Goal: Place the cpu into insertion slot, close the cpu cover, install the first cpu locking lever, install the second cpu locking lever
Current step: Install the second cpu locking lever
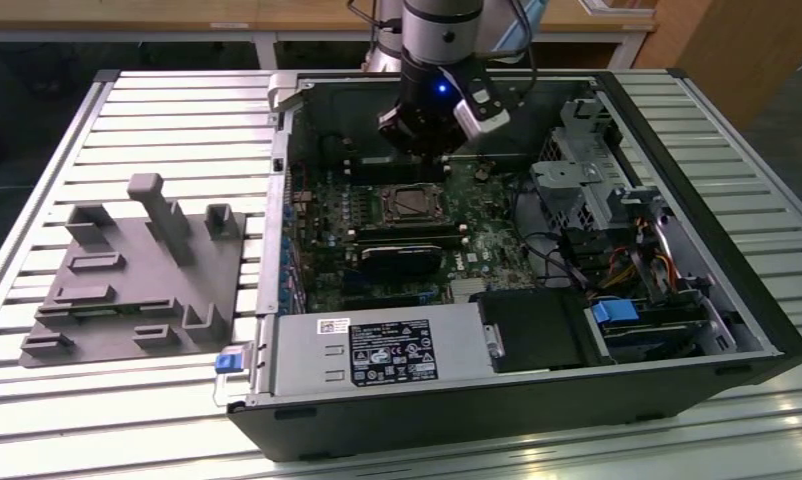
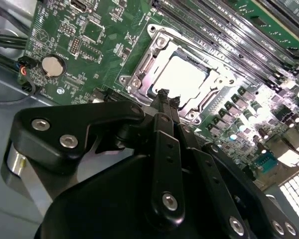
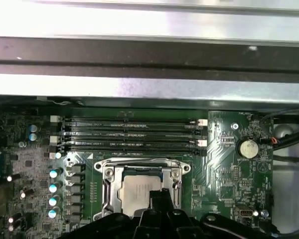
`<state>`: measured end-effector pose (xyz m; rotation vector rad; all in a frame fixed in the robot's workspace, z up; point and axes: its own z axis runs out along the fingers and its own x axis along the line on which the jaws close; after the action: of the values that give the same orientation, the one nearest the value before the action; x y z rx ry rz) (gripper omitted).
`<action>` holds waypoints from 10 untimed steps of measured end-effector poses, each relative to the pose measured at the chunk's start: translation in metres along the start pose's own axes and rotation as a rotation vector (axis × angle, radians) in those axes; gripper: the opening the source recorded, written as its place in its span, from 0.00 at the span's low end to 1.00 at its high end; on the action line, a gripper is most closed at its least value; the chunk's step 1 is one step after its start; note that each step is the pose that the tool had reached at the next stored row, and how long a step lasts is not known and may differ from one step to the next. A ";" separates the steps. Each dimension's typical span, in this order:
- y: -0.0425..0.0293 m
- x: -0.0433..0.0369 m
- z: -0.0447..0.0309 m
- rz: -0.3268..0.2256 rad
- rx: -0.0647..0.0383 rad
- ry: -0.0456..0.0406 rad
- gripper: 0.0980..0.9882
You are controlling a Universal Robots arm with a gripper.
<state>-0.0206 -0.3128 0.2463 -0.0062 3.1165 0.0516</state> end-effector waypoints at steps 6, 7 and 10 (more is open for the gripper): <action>-0.0159 0.0001 -0.0005 0.000 0.000 0.0017 0.01; -0.0176 0.0001 -0.0005 0.000 0.000 0.0033 0.01; -0.0200 -0.0001 -0.0004 0.001 0.000 0.0128 0.01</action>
<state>-0.0205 -0.3328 0.2460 -0.0055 3.1293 0.0525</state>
